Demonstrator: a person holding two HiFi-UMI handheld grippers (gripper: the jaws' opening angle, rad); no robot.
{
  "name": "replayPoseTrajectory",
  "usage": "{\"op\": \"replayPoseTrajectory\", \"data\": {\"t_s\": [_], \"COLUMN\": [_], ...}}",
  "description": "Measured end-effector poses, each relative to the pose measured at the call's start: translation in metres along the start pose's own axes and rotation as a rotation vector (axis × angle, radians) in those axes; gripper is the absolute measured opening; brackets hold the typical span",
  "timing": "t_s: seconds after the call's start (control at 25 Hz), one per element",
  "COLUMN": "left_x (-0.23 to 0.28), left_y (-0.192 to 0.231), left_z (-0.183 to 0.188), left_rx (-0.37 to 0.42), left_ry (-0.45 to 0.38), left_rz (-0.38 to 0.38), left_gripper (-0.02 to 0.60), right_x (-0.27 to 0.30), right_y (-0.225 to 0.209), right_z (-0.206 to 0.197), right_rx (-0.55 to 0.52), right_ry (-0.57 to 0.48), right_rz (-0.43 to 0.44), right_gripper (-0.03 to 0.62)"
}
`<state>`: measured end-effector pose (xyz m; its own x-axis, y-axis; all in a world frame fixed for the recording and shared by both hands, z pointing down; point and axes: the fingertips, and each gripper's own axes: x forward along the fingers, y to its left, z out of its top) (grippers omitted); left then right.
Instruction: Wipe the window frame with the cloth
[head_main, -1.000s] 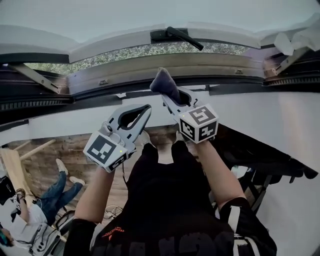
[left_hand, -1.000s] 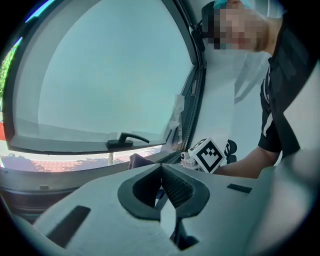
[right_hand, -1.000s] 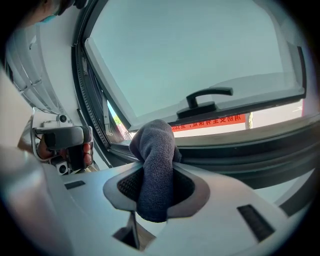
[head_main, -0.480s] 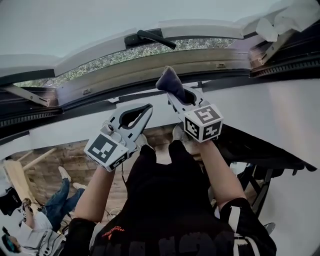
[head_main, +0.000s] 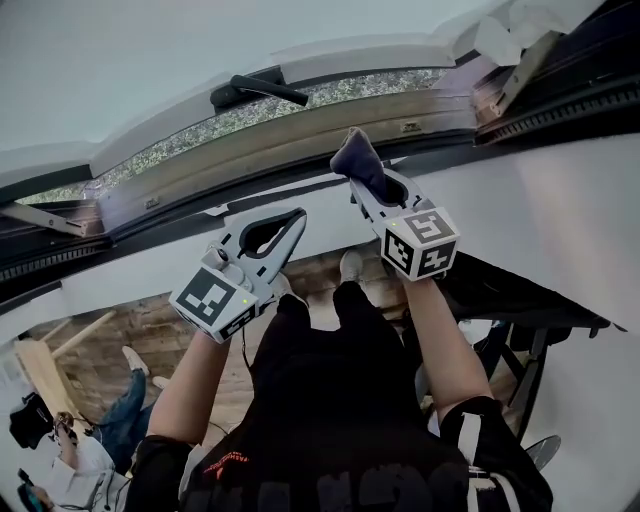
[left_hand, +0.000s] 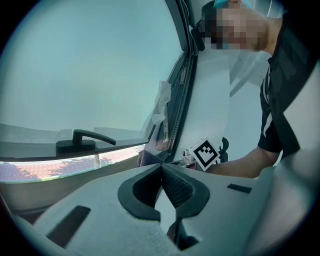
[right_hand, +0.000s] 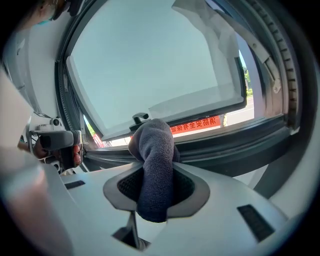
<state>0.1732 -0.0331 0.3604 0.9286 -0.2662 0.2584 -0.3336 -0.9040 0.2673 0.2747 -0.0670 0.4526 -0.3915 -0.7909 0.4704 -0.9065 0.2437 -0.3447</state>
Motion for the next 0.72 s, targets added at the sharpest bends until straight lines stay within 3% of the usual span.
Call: {"op": "replayPoseTrajectory", "data": {"t_s": [0.72], "left_x": [0.067], "left_y": [-0.025], "left_z": [0.005], "left_rx": [0.026], "left_ry": [0.038], "left_rz": [-0.077], "left_gripper": [0.02], "right_x": [-0.049], "right_y": [-0.095], "right_z": [0.009], "right_rx": [0.061], "right_ry": [-0.057], "right_rz": [-0.126], "right_gripper": [0.106]}}
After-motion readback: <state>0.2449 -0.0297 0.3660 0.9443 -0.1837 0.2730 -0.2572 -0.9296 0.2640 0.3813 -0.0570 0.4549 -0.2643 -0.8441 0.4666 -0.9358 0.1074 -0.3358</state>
